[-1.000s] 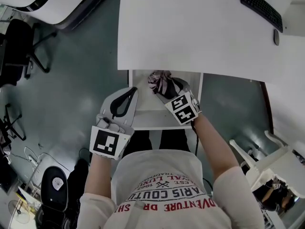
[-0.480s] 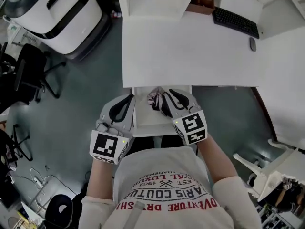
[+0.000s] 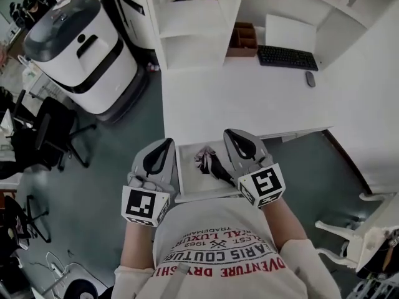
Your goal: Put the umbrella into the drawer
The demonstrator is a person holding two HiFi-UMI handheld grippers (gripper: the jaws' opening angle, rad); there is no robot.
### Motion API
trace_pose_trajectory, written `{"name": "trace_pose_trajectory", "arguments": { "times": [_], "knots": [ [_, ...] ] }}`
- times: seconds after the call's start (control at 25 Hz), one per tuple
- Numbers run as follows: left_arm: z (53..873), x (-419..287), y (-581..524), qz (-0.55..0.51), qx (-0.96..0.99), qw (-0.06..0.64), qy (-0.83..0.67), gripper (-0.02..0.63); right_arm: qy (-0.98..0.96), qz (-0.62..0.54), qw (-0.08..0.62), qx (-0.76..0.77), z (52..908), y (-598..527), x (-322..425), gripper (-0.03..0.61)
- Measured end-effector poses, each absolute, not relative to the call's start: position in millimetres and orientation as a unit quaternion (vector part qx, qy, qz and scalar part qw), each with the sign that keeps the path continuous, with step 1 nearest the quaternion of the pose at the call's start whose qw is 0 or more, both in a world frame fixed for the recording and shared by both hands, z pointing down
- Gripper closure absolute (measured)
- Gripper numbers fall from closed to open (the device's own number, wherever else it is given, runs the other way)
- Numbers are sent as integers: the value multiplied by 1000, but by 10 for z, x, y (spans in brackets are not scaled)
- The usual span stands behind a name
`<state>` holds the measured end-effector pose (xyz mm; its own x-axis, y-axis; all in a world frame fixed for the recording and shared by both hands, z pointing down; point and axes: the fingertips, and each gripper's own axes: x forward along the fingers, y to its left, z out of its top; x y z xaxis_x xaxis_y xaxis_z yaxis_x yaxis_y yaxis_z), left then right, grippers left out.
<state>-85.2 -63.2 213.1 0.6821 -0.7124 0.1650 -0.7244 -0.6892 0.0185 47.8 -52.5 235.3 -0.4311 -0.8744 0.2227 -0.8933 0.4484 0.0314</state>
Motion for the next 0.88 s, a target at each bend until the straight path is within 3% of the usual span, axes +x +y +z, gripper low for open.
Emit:
{"name": "trace_pose_trajectory", "arguments": {
  "times": [0.88],
  "knots": [
    [1829,-754,-513,55,919,33,-389,610,-850,9,55,524,1890,-354,743,578]
  ]
}}
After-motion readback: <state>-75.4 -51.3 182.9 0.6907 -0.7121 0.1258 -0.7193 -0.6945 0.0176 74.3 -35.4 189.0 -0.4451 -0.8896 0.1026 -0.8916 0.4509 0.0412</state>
